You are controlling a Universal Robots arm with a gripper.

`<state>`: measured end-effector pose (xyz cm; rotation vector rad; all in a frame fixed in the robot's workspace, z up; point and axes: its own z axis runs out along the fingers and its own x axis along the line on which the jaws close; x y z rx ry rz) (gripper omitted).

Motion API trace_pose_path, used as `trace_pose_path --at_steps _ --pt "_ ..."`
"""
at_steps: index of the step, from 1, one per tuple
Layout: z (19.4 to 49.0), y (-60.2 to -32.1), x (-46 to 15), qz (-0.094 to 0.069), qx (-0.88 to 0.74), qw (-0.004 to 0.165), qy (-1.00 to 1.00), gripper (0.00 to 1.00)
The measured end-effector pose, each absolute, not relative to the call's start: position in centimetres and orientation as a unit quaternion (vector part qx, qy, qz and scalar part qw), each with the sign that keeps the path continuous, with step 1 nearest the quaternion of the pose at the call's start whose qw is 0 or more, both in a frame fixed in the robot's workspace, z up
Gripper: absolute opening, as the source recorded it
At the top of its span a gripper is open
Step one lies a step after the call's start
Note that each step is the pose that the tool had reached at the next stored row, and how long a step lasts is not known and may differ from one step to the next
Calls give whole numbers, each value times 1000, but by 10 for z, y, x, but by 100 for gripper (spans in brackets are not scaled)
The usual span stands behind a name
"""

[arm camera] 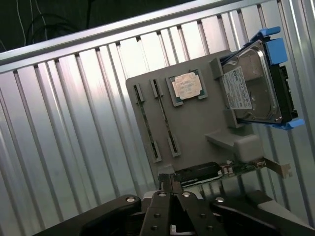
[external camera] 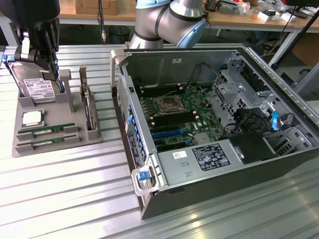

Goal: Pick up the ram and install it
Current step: 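Pick up the ram and move it above insertion slot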

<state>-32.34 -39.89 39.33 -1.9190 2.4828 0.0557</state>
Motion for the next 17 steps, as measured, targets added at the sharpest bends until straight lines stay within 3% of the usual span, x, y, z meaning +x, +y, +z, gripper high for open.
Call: trace_pose_path --at_steps 17 --pt "393 -399 -323 18 -676 0 736 11"
